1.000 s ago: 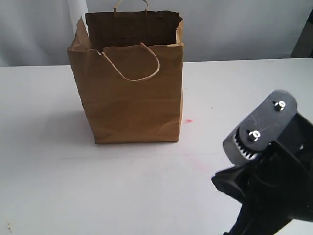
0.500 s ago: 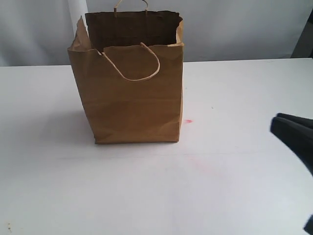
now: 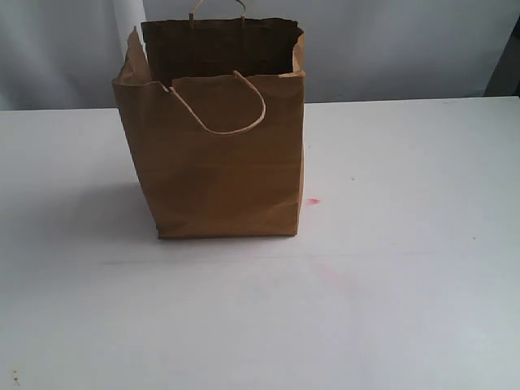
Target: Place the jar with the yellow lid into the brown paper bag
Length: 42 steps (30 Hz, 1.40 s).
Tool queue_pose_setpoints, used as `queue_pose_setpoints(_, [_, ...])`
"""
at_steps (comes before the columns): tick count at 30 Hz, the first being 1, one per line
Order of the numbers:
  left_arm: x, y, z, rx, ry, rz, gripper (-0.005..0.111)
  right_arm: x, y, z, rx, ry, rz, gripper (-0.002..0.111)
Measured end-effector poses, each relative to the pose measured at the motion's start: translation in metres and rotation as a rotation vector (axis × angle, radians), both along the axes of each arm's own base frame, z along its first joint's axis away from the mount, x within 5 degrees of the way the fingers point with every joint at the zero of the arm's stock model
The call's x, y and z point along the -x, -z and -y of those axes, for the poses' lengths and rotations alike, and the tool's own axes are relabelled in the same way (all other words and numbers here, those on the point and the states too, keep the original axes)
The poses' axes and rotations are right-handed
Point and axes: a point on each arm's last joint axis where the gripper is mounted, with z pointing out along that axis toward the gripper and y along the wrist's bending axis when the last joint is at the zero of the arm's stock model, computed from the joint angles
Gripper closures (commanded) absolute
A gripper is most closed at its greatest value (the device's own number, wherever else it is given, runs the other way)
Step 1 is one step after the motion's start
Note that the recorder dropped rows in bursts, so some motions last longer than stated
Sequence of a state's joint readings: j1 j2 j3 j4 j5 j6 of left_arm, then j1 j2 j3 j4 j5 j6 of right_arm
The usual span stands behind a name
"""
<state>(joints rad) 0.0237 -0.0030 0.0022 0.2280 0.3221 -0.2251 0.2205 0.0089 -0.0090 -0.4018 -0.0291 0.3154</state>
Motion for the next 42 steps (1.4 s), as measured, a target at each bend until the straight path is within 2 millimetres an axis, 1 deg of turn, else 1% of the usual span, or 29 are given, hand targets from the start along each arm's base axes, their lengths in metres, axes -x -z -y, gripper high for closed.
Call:
queue_pose_setpoints(6, [0.0, 0.0, 0.0, 0.0, 0.0, 0.0, 0.106, -0.0012, 0.0083, 0.0027, 0.006, 0.033, -0.074, 0.108])
queue_pose_setpoints(13, [0.0, 0.0, 0.0, 0.0, 0.0, 0.0, 0.106, -0.0014, 0.0109, 0.0033, -0.053, 0.036, -0.116, 0.108])
queue_pose_setpoints(42, [0.0, 0.0, 0.0, 0.0, 0.0, 0.0, 0.106, -0.0013, 0.0109, 0.0032, -0.069, 0.033, -0.12, 0.108])
